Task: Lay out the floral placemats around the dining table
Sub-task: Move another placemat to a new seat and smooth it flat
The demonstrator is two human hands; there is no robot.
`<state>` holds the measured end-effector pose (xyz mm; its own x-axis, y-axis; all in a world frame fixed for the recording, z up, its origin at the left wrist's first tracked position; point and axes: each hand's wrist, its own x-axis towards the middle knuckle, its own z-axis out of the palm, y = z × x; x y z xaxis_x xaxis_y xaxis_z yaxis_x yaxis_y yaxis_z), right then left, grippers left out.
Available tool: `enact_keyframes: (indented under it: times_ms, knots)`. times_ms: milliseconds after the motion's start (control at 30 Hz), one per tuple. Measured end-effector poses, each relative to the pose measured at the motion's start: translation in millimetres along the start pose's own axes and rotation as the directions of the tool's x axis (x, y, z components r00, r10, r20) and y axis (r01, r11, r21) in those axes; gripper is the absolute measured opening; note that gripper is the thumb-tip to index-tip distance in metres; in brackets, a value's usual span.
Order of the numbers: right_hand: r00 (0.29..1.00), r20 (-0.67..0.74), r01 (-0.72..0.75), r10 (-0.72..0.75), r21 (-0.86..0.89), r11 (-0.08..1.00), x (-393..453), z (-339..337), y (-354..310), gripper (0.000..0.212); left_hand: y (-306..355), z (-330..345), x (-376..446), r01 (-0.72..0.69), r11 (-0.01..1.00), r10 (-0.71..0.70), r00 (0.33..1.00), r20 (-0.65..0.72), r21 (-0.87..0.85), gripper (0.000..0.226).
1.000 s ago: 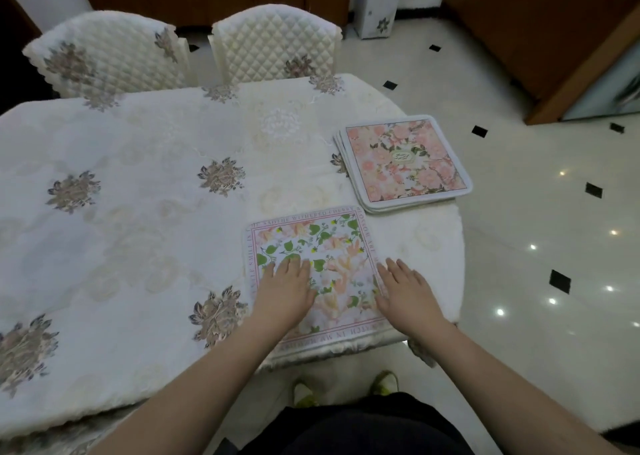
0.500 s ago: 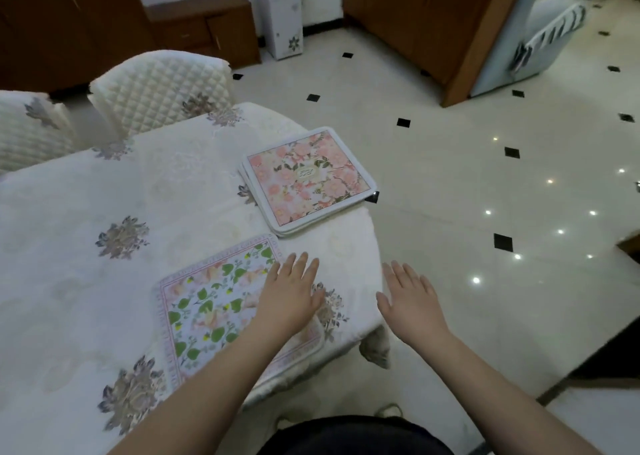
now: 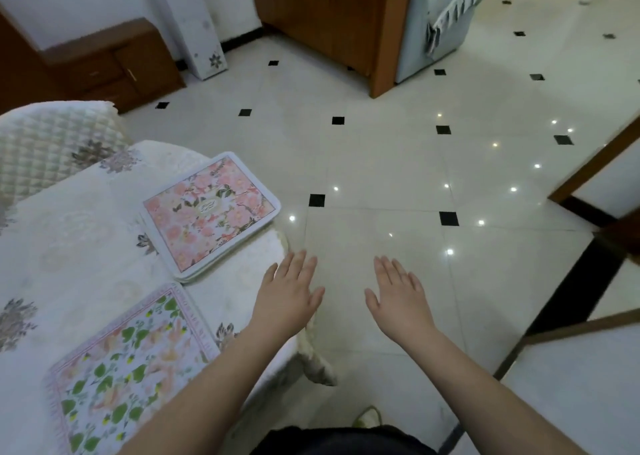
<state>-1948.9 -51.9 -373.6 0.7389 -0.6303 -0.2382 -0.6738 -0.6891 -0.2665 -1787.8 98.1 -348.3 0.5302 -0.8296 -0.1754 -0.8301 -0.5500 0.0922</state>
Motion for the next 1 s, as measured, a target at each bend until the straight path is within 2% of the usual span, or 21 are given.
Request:
enact_keyframes:
  times_ms: [333,667,800,1000]
  knots:
    - [0.996,-0.024,-0.081,0.081,0.015,0.997,23,-12,48,0.065,39,5,58,-0.121,0.991,0.118,0.991,0.056,0.053,0.066]
    - [0.99,-0.005,-0.139,0.139,-0.076,0.987,77,-45,71,0.064,51,0,144,-0.228,0.969,0.223,0.973,0.061,0.096,0.072]
    - [0.989,-0.018,-0.146,0.145,-0.079,0.986,99,-53,71,0.063,51,-7,171,-0.21,0.97,0.209,0.978,0.018,0.125,0.072]
    - [0.994,0.006,-0.112,0.113,-0.105,0.988,133,-64,80,0.063,51,-9,199,-0.175,0.981,0.173,0.984,0.032,0.08,0.071]
